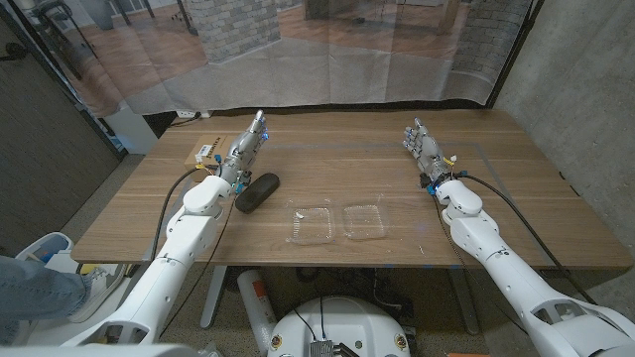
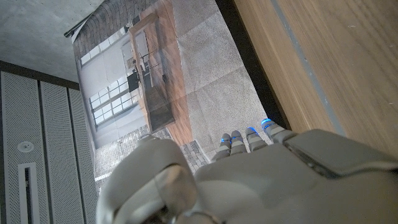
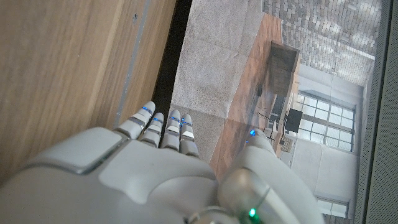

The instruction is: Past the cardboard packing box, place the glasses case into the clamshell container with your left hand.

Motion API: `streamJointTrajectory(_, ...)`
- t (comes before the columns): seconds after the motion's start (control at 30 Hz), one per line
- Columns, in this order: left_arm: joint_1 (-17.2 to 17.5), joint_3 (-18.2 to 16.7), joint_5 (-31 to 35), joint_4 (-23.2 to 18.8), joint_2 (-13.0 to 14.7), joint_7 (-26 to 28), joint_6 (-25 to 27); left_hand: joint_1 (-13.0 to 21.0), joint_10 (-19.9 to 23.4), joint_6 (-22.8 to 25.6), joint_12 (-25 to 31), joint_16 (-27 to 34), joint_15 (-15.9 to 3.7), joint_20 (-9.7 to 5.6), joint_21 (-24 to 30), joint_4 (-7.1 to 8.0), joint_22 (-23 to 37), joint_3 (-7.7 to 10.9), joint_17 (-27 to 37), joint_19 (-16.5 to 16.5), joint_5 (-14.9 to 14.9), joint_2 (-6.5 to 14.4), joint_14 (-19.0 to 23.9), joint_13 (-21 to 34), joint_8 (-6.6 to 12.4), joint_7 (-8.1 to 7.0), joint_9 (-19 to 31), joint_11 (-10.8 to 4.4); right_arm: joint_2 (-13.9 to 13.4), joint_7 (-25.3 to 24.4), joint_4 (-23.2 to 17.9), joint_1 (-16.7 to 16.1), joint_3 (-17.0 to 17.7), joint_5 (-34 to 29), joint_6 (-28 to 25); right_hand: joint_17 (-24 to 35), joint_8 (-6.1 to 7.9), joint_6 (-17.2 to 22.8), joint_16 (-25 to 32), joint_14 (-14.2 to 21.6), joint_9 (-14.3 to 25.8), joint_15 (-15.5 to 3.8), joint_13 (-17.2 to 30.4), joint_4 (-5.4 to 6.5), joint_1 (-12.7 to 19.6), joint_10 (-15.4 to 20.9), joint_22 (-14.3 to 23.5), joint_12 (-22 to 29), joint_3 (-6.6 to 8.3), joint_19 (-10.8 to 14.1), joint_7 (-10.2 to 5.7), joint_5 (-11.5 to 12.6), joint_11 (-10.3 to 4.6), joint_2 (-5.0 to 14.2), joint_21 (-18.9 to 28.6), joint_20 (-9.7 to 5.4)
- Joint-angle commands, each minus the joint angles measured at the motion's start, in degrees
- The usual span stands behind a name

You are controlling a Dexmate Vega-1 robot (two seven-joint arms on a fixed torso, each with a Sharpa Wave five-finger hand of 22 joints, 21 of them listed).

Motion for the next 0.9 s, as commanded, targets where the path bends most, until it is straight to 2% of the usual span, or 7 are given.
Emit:
streamJointTrajectory(0.03, 1.9, -1.1, 0.3, -2.0, 0.5, -0.8, -2.8, 0.1, 0.2, 0.3, 0.6, 0.4, 0.12, -1.42, 0.3, -0.29, 0.2, -0.06, 0.1, 0.1, 0.4, 0.5, 0.2, 0.3, 0.29, 0.06, 0.3, 0.29, 0.4, -0.2, 0.1, -0.1, 0.0, -0.1, 0.8, 0.2, 0.22, 0.4, 0.0, 0.2, 0.2, -0.39, 0.3, -0.09, 0.3, 0.3, 0.1, 0.2, 0.32, -0.1, -0.39, 0.3, -0.17, 0.39, 0.4, -1.47)
streamJointTrajectory(0.4, 5.6, -2.2, 1.5, -6.4, 1.4, 0.3, -4.6, 0.3, 0.8, 0.9, 0.7, 0.4, 0.17, -1.30, 0.4, -0.44, 0.2, -0.09, 0.1, 0.4, 0.4, 0.7, 0.7, 0.3, 0.38, 0.13, 0.3, 0.57, 0.3, -0.4, -0.5, 0.1, -0.3, -0.3, 0.3, 0.2, 0.19, 0.5, 0.0, 0.3, 0.2, -0.38, 0.4, -0.13, 0.3, 0.4, 0.1, 0.2, 0.28, -0.2, -0.47, 0.3, -0.10, 0.43, 0.4, -1.48)
streamJointTrajectory(0.9, 7.9, -4.2, 1.7, -7.8, 2.1, 1.2, -5.3, 0.6, 1.4, 1.6, 0.8, 0.4, 0.26, -1.02, 0.5, -0.60, 0.2, -0.16, 0.1, 0.7, 0.4, 0.9, 1.2, 0.3, 0.48, 0.06, 0.3, 0.52, 0.1, -0.9, -1.1, 0.1, -0.3, -0.4, -0.7, 0.2, 0.20, 0.7, 0.0, 0.3, 0.2, -0.47, 0.4, -0.19, 0.3, 0.6, 0.1, 0.2, 0.24, -0.2, -0.66, 0.2, -0.16, 0.56, 0.4, -1.49)
